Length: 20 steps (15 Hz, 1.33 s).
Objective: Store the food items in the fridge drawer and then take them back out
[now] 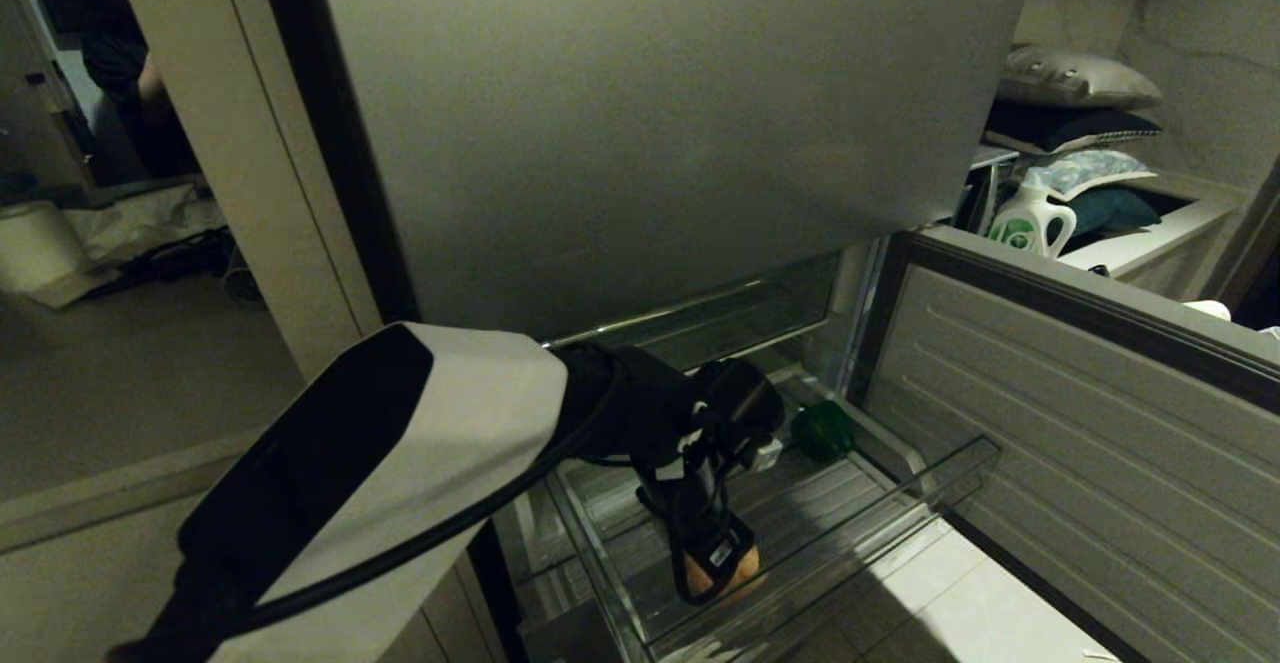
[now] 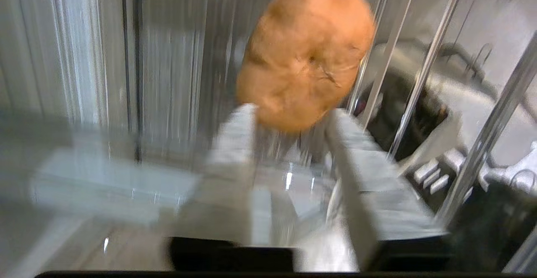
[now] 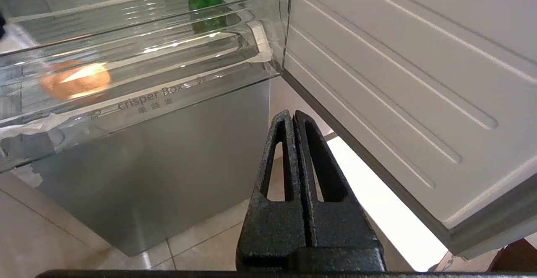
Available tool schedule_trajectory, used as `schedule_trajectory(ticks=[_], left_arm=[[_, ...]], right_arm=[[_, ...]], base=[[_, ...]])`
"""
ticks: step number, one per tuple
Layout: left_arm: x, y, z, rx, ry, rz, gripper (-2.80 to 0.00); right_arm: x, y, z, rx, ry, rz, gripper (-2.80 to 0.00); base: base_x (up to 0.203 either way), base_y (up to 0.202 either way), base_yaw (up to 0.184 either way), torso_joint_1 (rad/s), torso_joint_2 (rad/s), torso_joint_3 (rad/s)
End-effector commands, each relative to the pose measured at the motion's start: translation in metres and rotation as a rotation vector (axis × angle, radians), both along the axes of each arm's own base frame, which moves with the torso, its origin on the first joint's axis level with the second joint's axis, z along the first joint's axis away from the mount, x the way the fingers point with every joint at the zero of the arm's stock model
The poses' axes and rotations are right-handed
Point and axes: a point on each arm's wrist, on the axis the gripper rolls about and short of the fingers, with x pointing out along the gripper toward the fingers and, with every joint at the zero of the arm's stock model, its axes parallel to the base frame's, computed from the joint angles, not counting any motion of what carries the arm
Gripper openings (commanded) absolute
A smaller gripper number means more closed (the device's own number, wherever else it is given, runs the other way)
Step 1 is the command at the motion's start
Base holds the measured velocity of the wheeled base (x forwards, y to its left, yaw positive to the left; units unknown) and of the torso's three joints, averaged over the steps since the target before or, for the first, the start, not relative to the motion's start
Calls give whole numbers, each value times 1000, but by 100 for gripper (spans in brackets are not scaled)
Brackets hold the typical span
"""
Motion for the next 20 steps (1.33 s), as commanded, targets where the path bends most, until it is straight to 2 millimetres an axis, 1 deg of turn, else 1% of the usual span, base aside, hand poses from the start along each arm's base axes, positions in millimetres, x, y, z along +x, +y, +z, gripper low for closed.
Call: schedule_trajectory(ticks=[1,3,7,12,17,20], left_arm=[[6,-8,-12,-41,-25,-23,0],[7,-9,-15,-44,-17,-51,0],[8,-12,-27,-40,-6,-100,0],[13,-14,-29,-80,-16,-128,0],[15,-11,-37,-59,-1,-131,0],[13,-10,-36,-50,8,-133,0]], right_arm=[[0,0,0,0,-1,0,-280],[0,0,0,0,-1,0,-280],[0,0,0,0,-1,0,-280],[0,0,0,0,-1,0,-280],[0,0,0,0,-1,0,-280],[0,0,0,0,0,0,-280]], base=[[0,0,0,0,0,0],[0,0,0,0,0,0],[0,0,0,0,0,0],[0,0,0,0,0,0],[0,0,0,0,0,0],[0,0,0,0,0,0]])
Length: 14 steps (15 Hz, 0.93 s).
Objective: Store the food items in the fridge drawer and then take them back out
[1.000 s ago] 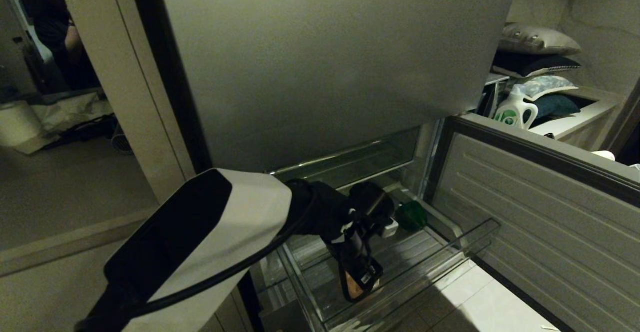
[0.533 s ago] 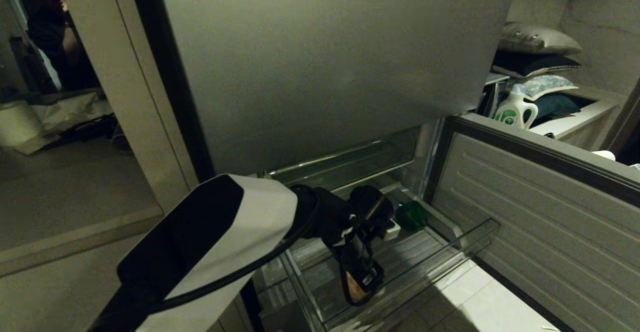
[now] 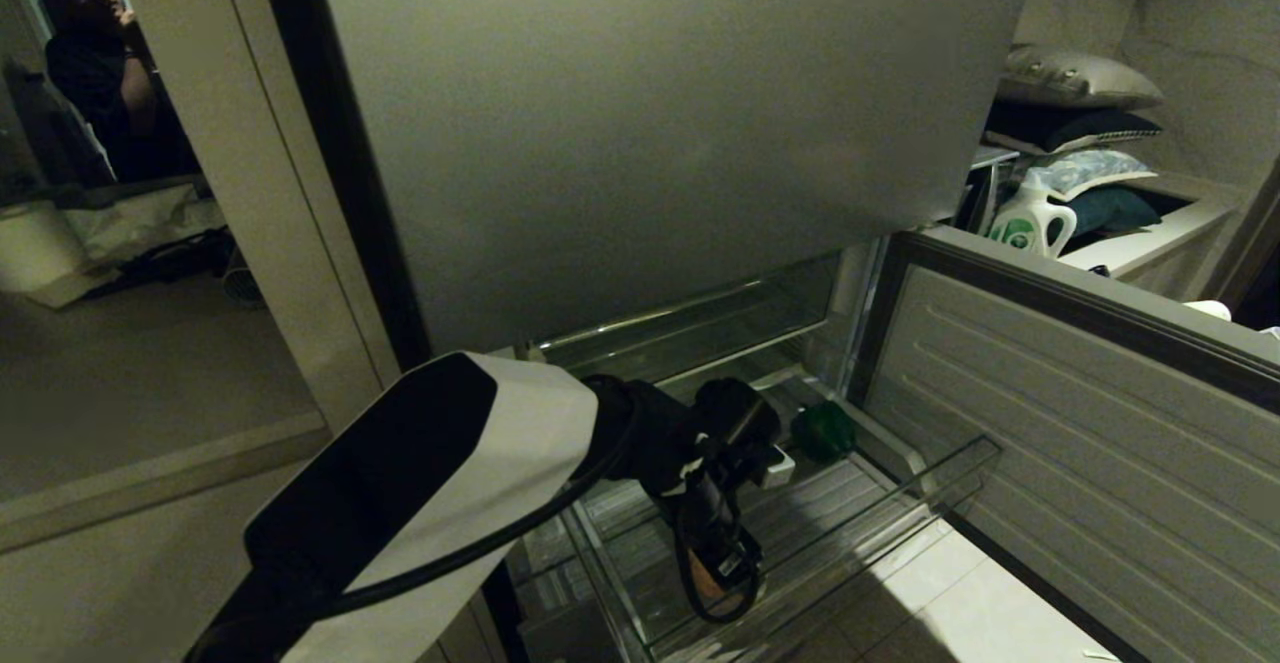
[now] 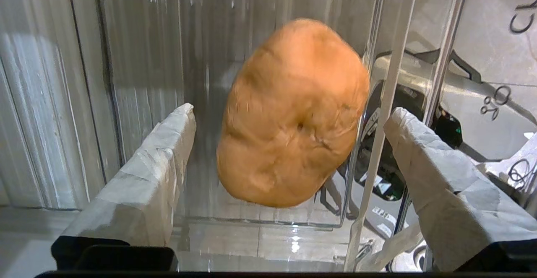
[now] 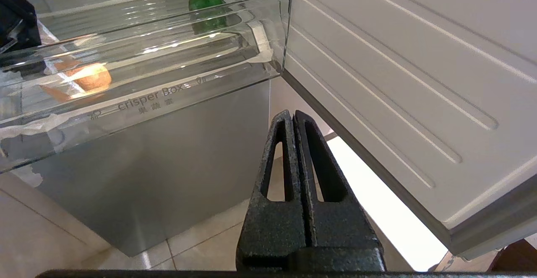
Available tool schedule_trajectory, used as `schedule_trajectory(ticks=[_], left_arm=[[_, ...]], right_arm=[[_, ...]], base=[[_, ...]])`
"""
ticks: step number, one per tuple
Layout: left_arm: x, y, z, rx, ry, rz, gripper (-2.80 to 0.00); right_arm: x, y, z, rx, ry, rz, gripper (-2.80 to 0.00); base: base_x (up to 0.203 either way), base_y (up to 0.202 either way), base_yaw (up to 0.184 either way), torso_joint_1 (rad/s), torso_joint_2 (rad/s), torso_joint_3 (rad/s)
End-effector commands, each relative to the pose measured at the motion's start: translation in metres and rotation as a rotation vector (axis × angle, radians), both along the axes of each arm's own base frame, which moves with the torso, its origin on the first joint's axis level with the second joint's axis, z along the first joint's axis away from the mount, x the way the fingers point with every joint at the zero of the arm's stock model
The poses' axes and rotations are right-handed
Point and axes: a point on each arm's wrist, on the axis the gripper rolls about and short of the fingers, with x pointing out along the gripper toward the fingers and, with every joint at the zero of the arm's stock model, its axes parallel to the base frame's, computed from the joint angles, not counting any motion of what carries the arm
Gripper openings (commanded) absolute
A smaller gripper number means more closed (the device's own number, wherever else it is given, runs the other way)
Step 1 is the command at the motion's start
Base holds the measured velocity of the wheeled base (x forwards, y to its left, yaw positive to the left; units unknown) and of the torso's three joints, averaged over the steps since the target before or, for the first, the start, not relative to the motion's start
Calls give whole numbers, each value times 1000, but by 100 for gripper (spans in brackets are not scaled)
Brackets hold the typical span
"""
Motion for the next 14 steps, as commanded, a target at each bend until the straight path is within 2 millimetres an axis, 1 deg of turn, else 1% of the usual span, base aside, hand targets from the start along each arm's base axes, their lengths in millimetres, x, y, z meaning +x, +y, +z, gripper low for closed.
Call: schedule_trajectory(ticks=[1,4,7,14], left_arm=[[-3,2,0,20,18,-3,0],[-6,3,-7,44,40,-4,0],[-9,-1,-9,42,40,-8,0],[-7,-9,-17,21,20,-5,0]], right_arm=[[0,0,0,0,-1,0,-280],[0,0,0,0,-1,0,-280],[0,0,0,0,0,0,-280],[0,0,0,0,-1,0,-280]], base=[[0,0,0,0,0,0],[0,0,0,0,0,0],[0,0,0,0,0,0],[0,0,0,0,0,0]])
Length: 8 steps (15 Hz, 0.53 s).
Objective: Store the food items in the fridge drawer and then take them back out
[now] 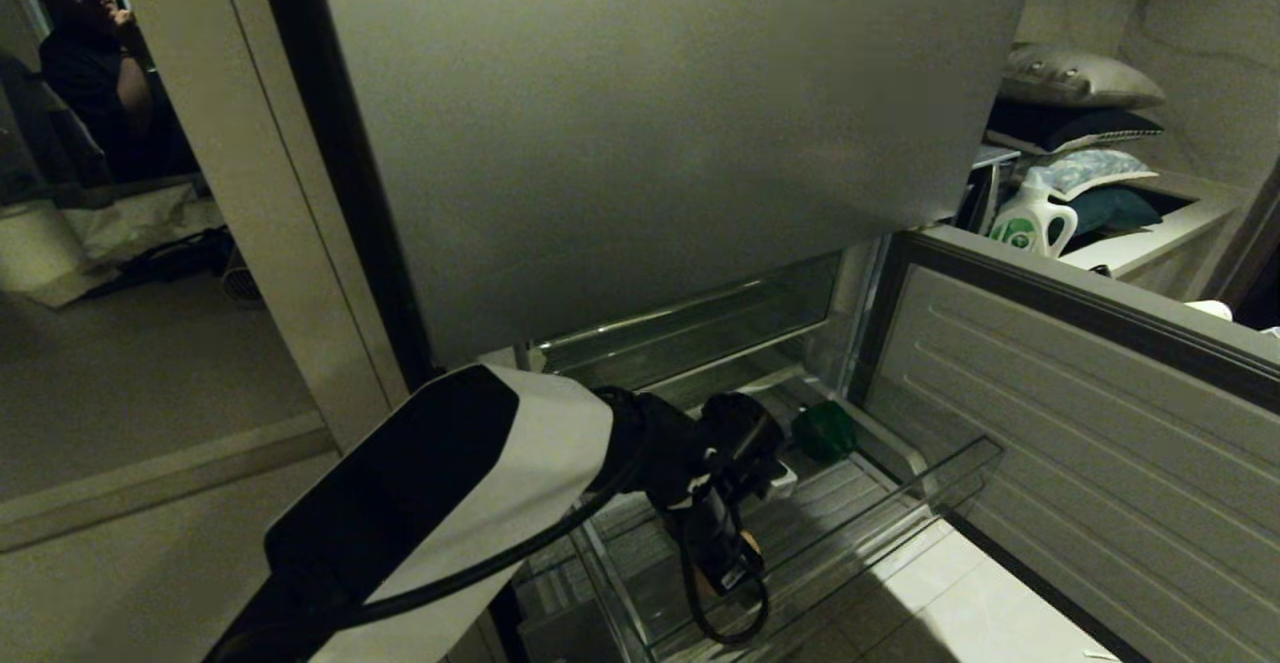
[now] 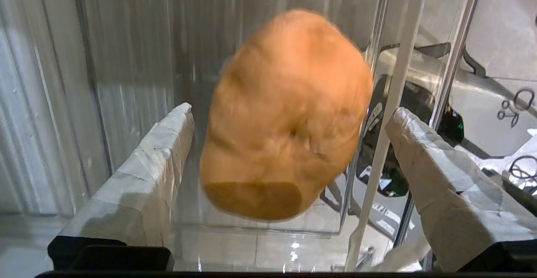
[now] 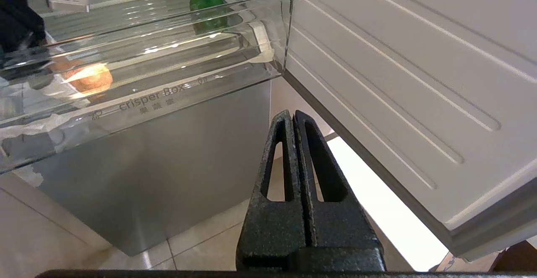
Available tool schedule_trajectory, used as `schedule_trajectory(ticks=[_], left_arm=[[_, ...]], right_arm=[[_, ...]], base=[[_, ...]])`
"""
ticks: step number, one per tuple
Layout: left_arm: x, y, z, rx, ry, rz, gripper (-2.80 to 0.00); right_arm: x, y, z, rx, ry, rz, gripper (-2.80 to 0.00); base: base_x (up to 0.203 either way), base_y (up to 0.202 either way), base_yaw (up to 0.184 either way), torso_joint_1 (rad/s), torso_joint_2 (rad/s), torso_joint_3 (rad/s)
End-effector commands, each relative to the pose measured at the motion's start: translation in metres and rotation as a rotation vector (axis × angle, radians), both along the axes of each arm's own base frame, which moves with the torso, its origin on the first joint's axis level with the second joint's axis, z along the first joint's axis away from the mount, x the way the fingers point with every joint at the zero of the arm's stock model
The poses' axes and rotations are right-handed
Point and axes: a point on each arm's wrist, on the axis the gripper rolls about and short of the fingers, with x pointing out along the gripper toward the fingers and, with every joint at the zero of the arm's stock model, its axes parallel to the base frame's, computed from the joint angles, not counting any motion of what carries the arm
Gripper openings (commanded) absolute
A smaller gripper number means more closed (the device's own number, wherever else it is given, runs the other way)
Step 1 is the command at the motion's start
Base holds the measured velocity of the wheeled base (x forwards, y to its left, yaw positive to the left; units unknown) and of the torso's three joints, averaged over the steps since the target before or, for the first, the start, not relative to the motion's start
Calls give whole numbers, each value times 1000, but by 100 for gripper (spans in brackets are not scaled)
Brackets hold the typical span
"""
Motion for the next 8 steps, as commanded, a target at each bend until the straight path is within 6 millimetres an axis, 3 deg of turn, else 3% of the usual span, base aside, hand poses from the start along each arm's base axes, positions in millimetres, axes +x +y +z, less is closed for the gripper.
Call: schedule_trajectory(ticks=[1,8], left_arm=[[0,-2,-5,7,5,-4,0],[-1,-3,-9,14,11,-6,0]], right_arm=[[0,0,0,0,0,0,-280],[0,0,0,2,-1,0,-280]], base=[[0,0,0,0,0,0],[0,0,0,0,0,0]])
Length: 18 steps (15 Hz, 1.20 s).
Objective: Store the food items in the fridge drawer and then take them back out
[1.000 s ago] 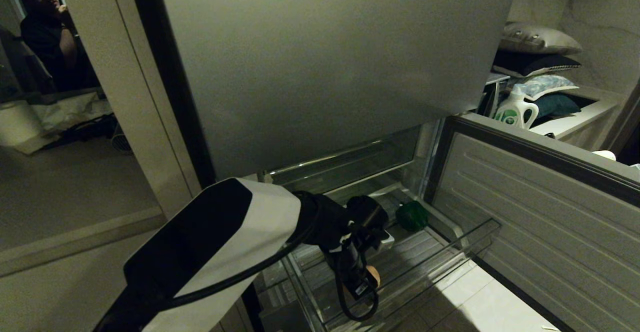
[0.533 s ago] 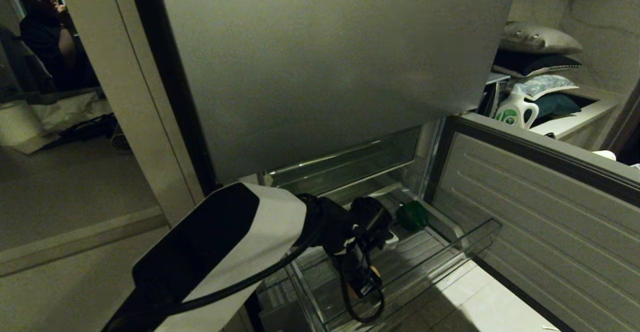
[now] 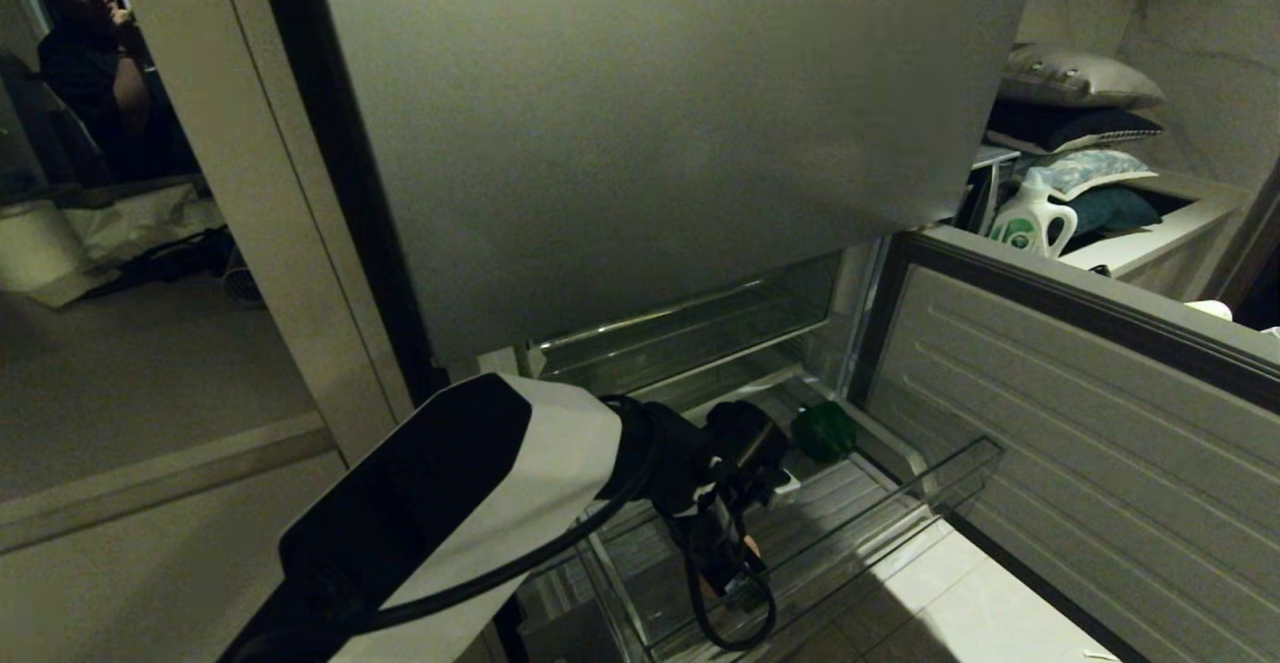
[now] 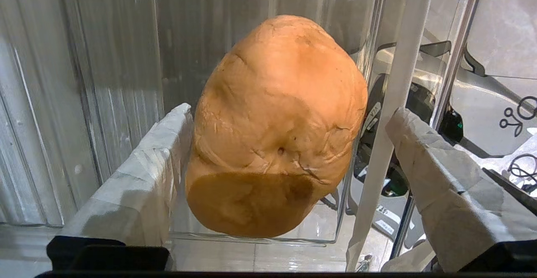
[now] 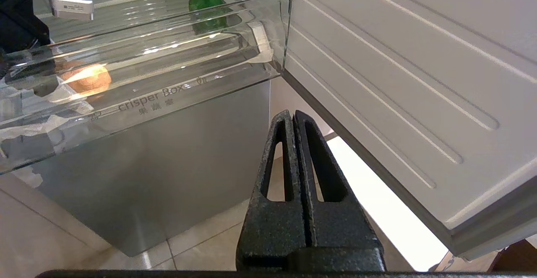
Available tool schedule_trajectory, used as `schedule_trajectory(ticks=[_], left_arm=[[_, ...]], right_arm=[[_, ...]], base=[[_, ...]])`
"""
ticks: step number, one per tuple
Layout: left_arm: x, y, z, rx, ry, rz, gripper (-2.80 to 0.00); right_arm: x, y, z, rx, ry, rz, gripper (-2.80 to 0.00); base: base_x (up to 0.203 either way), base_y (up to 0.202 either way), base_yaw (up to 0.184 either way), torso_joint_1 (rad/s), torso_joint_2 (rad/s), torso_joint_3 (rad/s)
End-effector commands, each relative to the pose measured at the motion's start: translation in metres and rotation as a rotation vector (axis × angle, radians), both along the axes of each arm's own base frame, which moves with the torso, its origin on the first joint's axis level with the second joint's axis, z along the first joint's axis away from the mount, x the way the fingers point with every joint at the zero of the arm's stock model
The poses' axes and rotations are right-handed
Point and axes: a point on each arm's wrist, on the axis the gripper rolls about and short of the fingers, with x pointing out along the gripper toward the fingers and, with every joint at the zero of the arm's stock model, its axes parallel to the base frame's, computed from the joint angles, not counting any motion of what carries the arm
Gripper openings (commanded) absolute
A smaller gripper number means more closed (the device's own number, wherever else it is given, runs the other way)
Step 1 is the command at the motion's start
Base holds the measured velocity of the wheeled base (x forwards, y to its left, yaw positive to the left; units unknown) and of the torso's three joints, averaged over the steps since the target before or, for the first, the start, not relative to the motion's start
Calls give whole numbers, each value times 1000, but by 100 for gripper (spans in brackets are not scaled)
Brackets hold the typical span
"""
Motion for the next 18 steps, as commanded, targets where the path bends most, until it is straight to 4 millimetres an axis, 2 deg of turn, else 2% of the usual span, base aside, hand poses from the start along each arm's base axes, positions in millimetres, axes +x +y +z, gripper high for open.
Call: schedule_trajectory(ticks=[1,2,3,10,14,18], left_arm=[[0,0,-1,6,4,-1,0],[0,0,-1,5,4,0,-268],[0,0,-1,5,5,2,-280],[-1,-1,4,-10,1,11,-280],[-1,2,37,-76,-45,39,-280],[6,-1,43,-119,-133,111,-280]], right_arm=[[0,0,0,0,-2,0,-280],[0,0,0,0,-2,0,-280],[0,0,0,0,-1,0,-280],[0,0,0,-1,0,0,-280],[0,0,0,-1,-2,0,-280],[0,0,0,-1,0,0,-280]], base=[[0,0,0,0,0,0],[0,0,0,0,0,0],[0,0,0,0,0,0],[0,0,0,0,0,0],[0,0,0,0,0,0],[0,0,0,0,0,0]])
